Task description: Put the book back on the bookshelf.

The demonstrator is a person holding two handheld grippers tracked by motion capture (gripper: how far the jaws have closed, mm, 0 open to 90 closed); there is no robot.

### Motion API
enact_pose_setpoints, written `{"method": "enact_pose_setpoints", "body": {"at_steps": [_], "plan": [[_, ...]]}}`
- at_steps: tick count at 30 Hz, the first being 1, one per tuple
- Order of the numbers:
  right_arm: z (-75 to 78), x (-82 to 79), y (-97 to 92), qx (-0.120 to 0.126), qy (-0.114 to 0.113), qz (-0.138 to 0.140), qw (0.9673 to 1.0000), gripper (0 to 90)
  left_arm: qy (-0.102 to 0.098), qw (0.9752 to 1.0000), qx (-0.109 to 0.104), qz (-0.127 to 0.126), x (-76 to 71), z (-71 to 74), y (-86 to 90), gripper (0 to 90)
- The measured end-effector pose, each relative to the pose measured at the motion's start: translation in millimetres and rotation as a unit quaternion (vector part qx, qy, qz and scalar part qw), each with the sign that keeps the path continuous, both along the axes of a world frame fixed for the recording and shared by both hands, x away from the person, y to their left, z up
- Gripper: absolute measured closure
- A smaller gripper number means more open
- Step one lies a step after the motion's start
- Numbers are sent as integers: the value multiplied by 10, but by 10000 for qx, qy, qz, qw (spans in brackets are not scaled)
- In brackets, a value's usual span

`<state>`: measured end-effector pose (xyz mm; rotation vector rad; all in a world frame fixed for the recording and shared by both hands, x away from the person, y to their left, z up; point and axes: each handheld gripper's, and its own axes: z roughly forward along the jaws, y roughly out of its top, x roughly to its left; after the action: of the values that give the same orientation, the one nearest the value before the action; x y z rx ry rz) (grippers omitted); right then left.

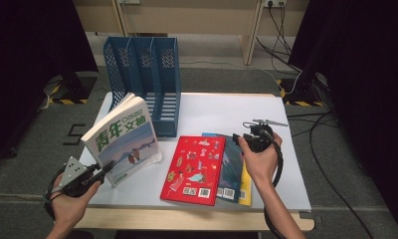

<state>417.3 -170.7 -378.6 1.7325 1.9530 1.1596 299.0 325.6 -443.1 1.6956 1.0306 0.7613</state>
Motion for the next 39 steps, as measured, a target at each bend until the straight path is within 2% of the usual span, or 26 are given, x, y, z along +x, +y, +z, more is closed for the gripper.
{"method": "enact_pose_setpoints", "body": {"at_steps": [2,5,9,14,17,20,23,25,27,32,35,39], "plan": [[-10,-1,8,-3,21,-1,10000,549,-83,9999,113,-42,-16,-3,-26,724],[-16,2,16,9,51,-16,10000,548,-58,10000,-12,-5,-17,-10,-19,726],[-21,1,25,5,26,-2,10000,547,-75,10000,45,-21,-18,-5,-38,726],[-52,-4,15,12,29,2,10000,545,-135,9999,-10,-6,8,8,-60,690],[-70,-7,10,11,48,-9,10000,544,-277,9996,-114,-5,78,110,-132,623],[-75,-4,23,21,65,2,10000,541,-566,9982,-178,-80,195,268,-242,599],[-70,-7,33,-3,41,30,10000,539,-668,9972,-271,-197,315,384,-305,578],[-66,-7,21,8,40,29,10000,538,-716,9967,-310,-225,368,422,-302,585],[-62,-6,9,22,49,-13,10000,537,-745,9960,-419,-263,390,450,-276,633],[-74,-10,-4,10,90,12,10000,531,-898,9948,-473,-62,395,484,-167,697],[-91,-17,-9,3,107,9,9999,530,-869,9945,-577,-24,418,475,-116,717],[-113,-25,-27,51,157,-41,9999,529,-882,9944,-577,-39,416,473,-121,723]]}}
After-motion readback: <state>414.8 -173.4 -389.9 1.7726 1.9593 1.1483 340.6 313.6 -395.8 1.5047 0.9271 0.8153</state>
